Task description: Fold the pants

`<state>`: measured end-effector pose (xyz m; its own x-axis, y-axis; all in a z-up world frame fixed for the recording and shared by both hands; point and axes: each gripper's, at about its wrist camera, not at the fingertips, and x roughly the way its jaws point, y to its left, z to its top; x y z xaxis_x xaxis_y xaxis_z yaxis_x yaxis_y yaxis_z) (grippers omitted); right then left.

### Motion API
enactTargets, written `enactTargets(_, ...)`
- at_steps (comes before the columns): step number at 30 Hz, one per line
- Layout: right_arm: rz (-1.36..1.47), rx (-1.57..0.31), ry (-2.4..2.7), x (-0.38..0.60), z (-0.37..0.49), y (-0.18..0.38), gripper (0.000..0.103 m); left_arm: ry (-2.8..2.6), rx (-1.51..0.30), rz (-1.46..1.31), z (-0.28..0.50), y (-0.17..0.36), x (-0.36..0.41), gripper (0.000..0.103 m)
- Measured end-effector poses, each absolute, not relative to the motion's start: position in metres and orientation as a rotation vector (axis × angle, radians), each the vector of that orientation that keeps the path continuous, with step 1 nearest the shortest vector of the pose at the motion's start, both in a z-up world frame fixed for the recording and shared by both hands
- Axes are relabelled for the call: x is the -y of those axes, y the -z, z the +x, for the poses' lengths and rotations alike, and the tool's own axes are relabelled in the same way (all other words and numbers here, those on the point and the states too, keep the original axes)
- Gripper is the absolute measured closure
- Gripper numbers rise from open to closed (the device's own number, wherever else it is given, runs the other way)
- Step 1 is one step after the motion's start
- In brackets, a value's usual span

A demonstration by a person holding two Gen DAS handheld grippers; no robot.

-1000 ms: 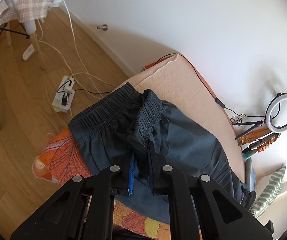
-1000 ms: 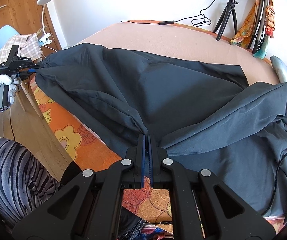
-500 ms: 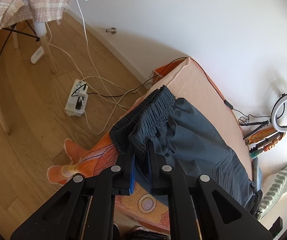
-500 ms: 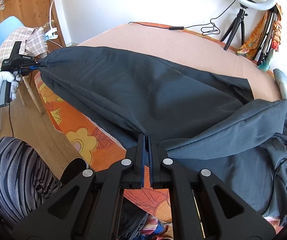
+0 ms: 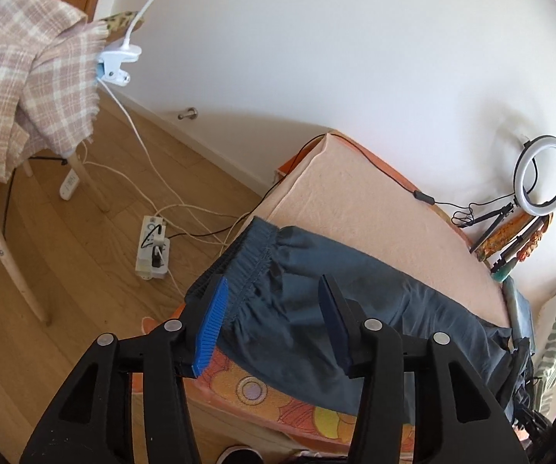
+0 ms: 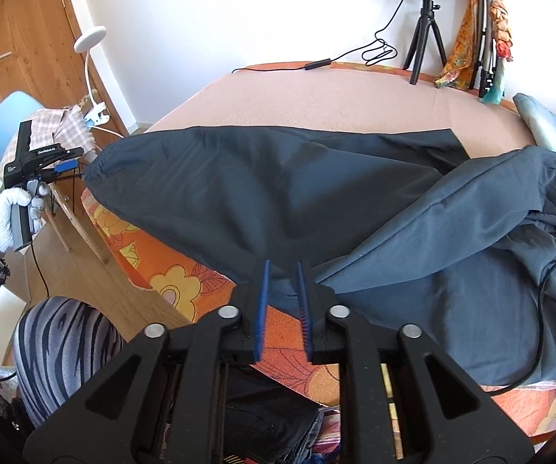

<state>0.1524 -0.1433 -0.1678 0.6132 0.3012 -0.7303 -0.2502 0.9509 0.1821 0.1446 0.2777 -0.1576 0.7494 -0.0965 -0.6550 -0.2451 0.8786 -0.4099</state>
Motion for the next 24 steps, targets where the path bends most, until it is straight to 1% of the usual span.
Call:
enactTargets(1,0.079,-0.838,-0.307,0.147,0.149,0.163,0.060,-0.079,-0.710,-0.503,0.143,0.150,-0.274,0.048)
enactTargets(2,0.100,-0.825,-0.300,0.152,0.146,0.158,0.056,-0.061,-0.695,-0.509,0.143,0.143,-0.270,0.048)
enactTargets(3,0.122,-0.815,-0.299,0.157,0.144,0.153,0.053,-0.035,-0.687,-0.508,0.144,0.135,-0.263,0.048)
enactTargets(6,0.168,-0.779,-0.272,0.174,0.133,0.135,0.052,0.058,-0.677,-0.490,0.154,0.118,-0.236,0.048)
enactTargets(8,0.198,-0.753,-0.236,0.186,0.125,0.122,0.048,0.139,-0.680,-0.501,0.163,0.111,-0.215,0.048)
enactTargets(10,0.251,-0.727,-0.204,0.202,0.116,0.109,0.041,0.223,-0.698,-0.515,0.174,0.107,-0.193,0.046)
enactTargets(12,0.297,-0.715,-0.168,0.218,0.107,0.099,0.039,0.295,-0.716,-0.517,0.186,0.105,-0.168,0.044)
enactTargets(18,0.381,-0.683,-0.052,0.258,0.081,0.081,0.037,0.472,-0.773,-0.477,0.216,0.093,-0.087,0.044)
enactTargets(23,0.416,-0.664,0.032,0.294,0.062,0.080,0.037,0.620,-0.837,-0.396,0.236,0.084,-0.006,0.044)
enactTargets(24,0.422,-0.663,0.049,0.301,0.058,0.082,0.037,0.651,-0.849,-0.384,0.238,0.084,0.010,0.042)
